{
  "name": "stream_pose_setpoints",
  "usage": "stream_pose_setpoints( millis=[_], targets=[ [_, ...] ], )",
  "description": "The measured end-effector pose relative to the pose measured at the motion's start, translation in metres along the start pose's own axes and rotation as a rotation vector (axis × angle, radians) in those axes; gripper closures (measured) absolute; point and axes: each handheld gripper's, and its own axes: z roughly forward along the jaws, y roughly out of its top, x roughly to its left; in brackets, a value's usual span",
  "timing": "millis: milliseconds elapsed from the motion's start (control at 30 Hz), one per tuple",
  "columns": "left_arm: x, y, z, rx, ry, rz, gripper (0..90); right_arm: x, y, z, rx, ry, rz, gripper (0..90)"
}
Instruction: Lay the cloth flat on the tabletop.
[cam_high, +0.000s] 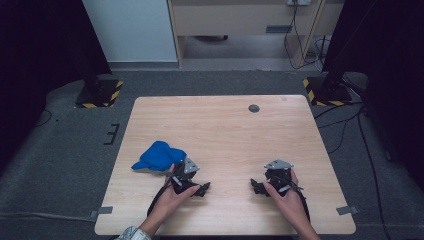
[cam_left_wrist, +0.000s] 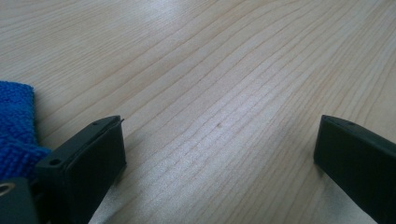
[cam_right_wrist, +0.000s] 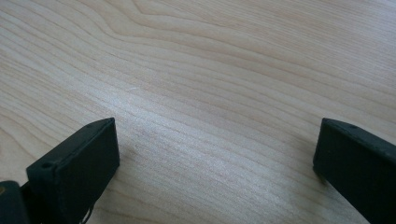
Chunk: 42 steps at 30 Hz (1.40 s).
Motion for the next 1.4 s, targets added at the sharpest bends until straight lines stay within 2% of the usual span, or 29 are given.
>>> stream_pose_setpoints(
  millis=[167, 267, 433, 533, 667, 767, 833, 933, 1133, 1367, 1400],
  targets=[
    [0.001, 0.001, -0.002, 0.003, -0.005, 0.001, 3.8, 0.0, 0.0, 0.0, 0.0, -0.001, -0.001, 0.7],
    [0.0, 0.003, -0.005, -0.016, -0.017, -0.002, 4.3, 0.001, -0.001, -0.001, 0.0, 0.0, 0.002, 0.7],
    [-0.001, 0.009, -0.016, -0.071, -0.033, 0.002, 5.2, 0.001, -0.001, -0.001, 0.0, 0.0, 0.004, 0.7],
    [0.002, 0.011, -0.025, -0.107, -0.024, 0.005, 6.0, 0.001, -0.001, -0.001, -0.002, -0.001, 0.001, 0.7],
    [0.009, 0.013, -0.036, -0.155, -0.009, -0.013, 7.3, 0.001, -0.001, -0.001, -0.002, -0.003, 0.001, 0.7],
    [0.013, 0.013, -0.041, -0.172, -0.003, -0.027, 7.7, 0.001, -0.001, -0.001, -0.002, -0.003, 0.0, 0.7],
    [0.022, 0.012, -0.049, -0.195, 0.016, -0.044, 8.2, 0.001, -0.001, -0.001, -0.002, -0.003, 0.001, 0.7],
    [0.032, 0.01, -0.056, -0.215, 0.052, -0.048, 8.8, 0.001, -0.001, -0.001, -0.002, -0.003, 0.0, 0.7],
    [0.051, 0.005, -0.065, -0.236, 0.096, -0.097, 9.3, 0.001, -0.001, -0.001, -0.002, -0.003, 0.001, 0.7],
    [0.065, 0.001, -0.072, -0.247, 0.138, -0.121, 9.4, 0.001, -0.001, -0.001, -0.002, -0.003, 0.0, 0.7],
    [0.071, -0.001, -0.075, -0.255, 0.152, -0.139, 9.4, 0.001, -0.001, -0.001, -0.002, -0.002, 0.0, 0.7]
  ],
)
